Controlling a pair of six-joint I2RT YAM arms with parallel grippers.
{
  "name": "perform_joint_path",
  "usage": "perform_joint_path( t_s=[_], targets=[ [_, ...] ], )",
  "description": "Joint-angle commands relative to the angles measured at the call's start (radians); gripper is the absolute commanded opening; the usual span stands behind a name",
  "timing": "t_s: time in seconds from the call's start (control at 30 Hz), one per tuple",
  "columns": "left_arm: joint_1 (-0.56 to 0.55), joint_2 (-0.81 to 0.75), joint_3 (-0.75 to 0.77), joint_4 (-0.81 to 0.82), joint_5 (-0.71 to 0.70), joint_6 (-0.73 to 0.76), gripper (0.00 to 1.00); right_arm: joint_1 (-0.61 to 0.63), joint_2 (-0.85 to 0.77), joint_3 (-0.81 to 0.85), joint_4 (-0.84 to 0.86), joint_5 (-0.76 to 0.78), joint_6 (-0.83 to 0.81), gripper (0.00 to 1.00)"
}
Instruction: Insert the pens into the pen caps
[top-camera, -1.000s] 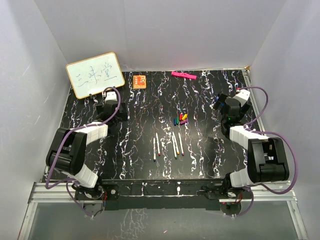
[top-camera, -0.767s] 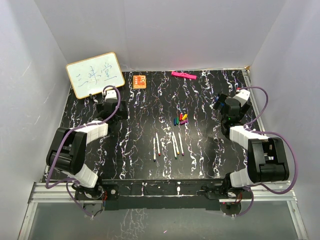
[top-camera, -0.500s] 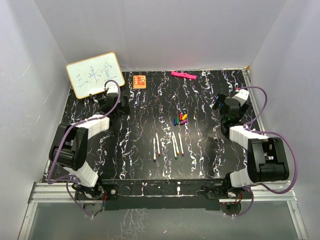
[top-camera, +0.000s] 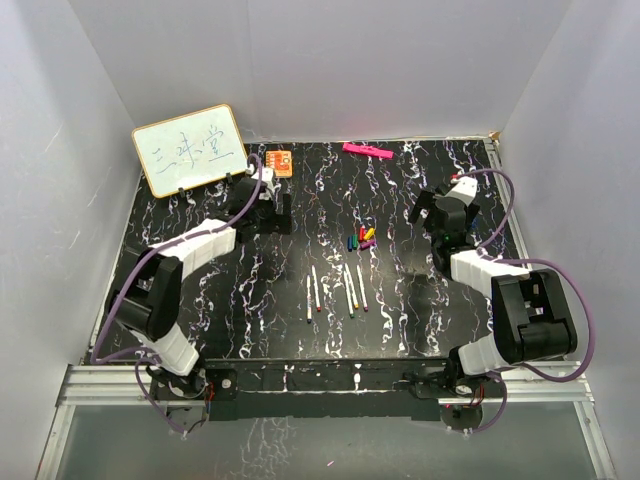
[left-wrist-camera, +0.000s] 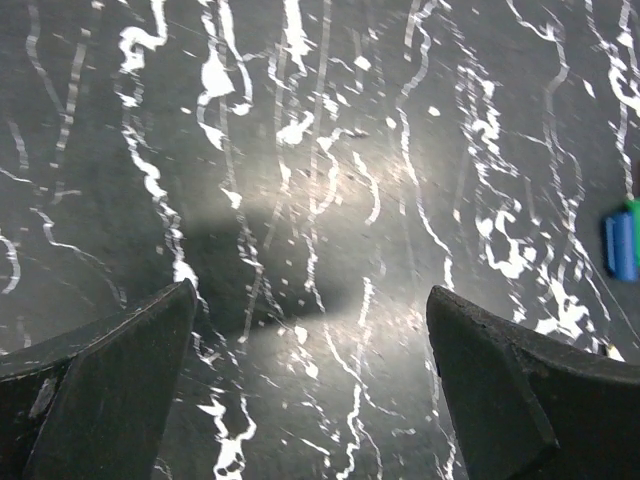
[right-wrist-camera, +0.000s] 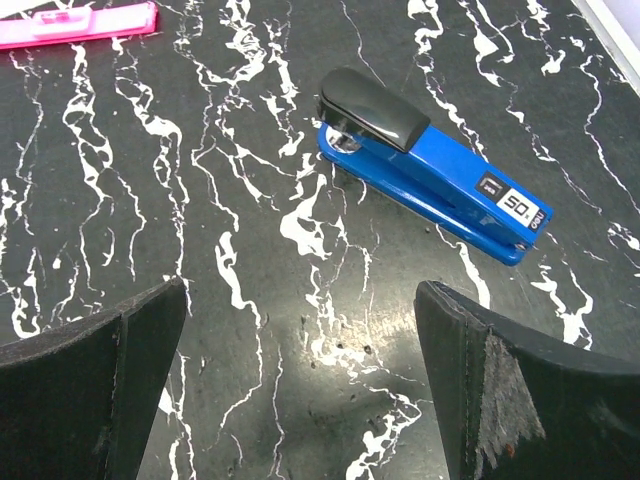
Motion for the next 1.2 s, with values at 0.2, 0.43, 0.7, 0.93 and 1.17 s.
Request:
perform_joint_path(
  t_s=[0.2,0.43,0.7,0.93,1.17],
  targets=[
    [-0.1,-0.114,-0.006,-0.254,0.103,-0.094,0.99,-0.001,-0.003,0.092,0.01,-0.119,0.006,0.98],
    [-0.22,-0.159,-0.024,-0.434,0.059,-0.153,0.98,-0.001,-0.033,0.025,0.128,-0.143,0.021,0.98],
    [-0.306,-0.155,0.003,-0.566,0.019,-0.215,0.73,-0.001,-0.083,0.014,0.104,-0.115,0.022,0.98],
    [-0.396,-0.079,0.05,-0.596,0.002,-0.247,0.38,-0.001,-0.061,0.013,0.104,-0.127,0.03,0.98],
    [-0.44,-0.008,0.117,-0.655,0.01,-0.247,0.29,-0.001,-0.045,0.021,0.107,-0.123,0.027,0.98]
  ],
)
